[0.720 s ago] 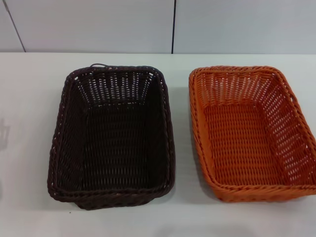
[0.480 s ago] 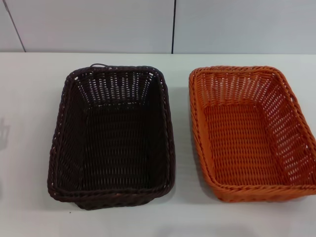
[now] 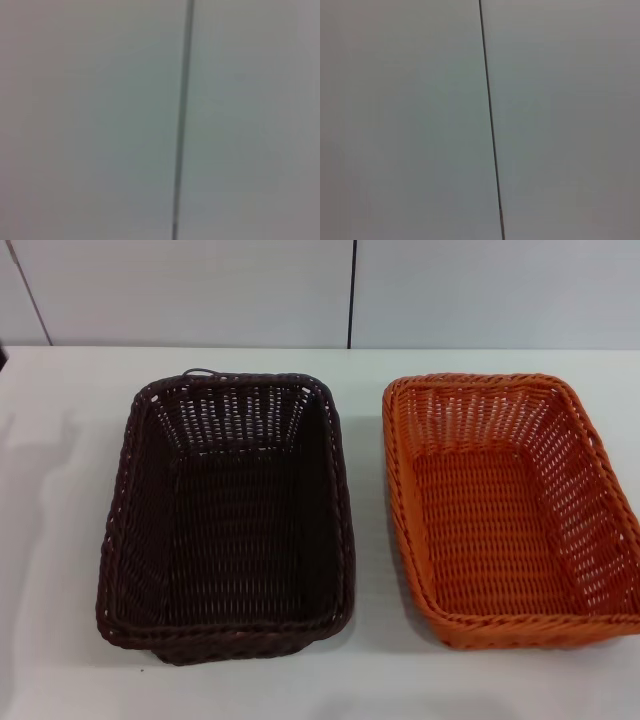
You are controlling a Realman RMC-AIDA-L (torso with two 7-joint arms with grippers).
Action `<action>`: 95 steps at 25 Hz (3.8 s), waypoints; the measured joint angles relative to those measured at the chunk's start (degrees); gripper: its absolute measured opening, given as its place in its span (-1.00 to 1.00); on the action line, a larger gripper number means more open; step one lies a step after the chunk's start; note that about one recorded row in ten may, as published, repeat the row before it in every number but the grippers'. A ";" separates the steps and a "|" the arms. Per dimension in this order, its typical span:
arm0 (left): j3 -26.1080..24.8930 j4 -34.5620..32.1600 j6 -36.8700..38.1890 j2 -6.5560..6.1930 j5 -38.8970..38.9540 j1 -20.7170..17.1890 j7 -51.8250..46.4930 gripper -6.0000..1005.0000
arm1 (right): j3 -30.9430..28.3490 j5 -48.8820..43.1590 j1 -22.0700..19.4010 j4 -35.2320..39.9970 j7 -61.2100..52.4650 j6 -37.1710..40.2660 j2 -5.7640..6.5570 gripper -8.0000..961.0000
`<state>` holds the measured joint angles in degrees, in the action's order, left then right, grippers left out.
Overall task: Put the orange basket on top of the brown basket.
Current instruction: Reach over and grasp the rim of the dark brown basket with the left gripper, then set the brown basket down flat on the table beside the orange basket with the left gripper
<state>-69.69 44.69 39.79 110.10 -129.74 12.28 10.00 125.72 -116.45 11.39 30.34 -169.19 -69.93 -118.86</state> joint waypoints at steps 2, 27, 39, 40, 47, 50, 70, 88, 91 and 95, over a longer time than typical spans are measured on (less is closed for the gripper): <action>-9.59 18.21 -22.95 -1.08 -3.07 -3.36 6.50 0.46 | -0.02 0.08 0.01 -0.02 0.00 0.05 0.01 0.67; -26.09 51.10 -99.48 8.04 -17.31 -3.89 7.27 0.36 | -0.62 0.36 1.86 -2.00 0.00 3.06 0.03 0.67; -22.74 47.40 -100.33 8.11 -19.56 -1.11 5.33 0.32 | -0.64 0.36 2.06 -2.84 0.00 3.58 0.03 0.67; -22.74 47.40 -100.33 8.11 -19.56 -1.11 5.33 0.31 | -0.64 0.36 2.06 -2.84 0.00 3.58 0.03 0.67; -22.34 42.59 -100.30 8.09 -19.95 2.12 4.89 0.28 | -0.49 0.35 2.06 -2.84 0.00 3.68 0.04 0.67; -22.51 42.72 -100.98 7.97 -19.99 2.41 4.73 0.27 | -0.56 0.35 1.95 -2.84 0.00 3.69 0.04 0.67; -28.75 45.42 -103.91 7.85 -19.35 4.29 18.94 -0.45 | -0.61 0.36 1.81 -2.41 0.00 3.16 0.03 0.67; -51.68 29.53 -125.04 6.06 -7.62 25.05 63.12 -0.59 | -0.32 0.19 1.52 -0.46 0.00 2.40 -0.18 0.67; -51.81 26.53 -124.89 5.78 -7.60 27.62 65.86 -0.59 | -0.31 0.20 1.46 -0.34 0.01 2.35 -0.22 0.67; -51.34 21.93 -121.37 6.49 -8.73 30.72 71.09 -0.60 | -0.34 0.23 1.44 -0.32 0.05 2.33 -0.23 0.67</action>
<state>-121.03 66.62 -81.58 116.59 -138.47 43.01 81.09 125.38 -116.23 12.83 30.02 -169.14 -67.59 -119.09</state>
